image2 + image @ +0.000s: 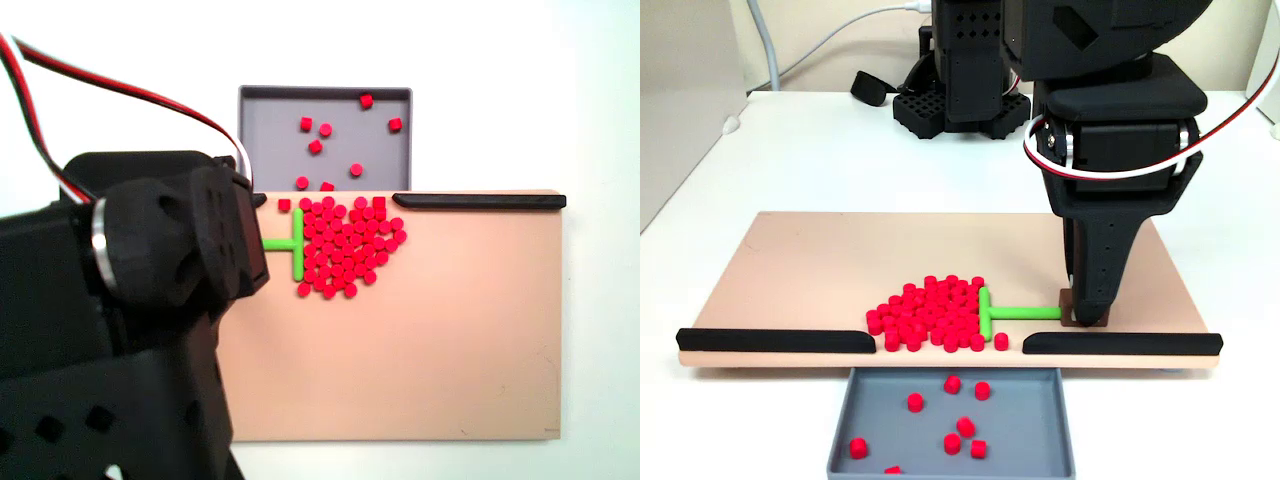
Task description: Gather the left side granules
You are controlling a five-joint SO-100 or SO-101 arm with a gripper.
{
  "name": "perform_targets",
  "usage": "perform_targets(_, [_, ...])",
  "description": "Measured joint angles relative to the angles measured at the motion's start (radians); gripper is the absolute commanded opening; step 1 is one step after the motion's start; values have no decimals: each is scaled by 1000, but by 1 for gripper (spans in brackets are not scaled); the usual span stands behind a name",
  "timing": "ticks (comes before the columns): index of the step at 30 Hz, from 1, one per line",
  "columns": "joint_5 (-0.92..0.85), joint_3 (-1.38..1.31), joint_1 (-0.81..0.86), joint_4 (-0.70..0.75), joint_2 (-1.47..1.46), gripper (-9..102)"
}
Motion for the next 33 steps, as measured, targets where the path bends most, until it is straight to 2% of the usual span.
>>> perform_targets(23, [-57, 6, 11, 17, 20, 0])
perform_targets(33, [-109, 172, -8, 25, 204, 0])
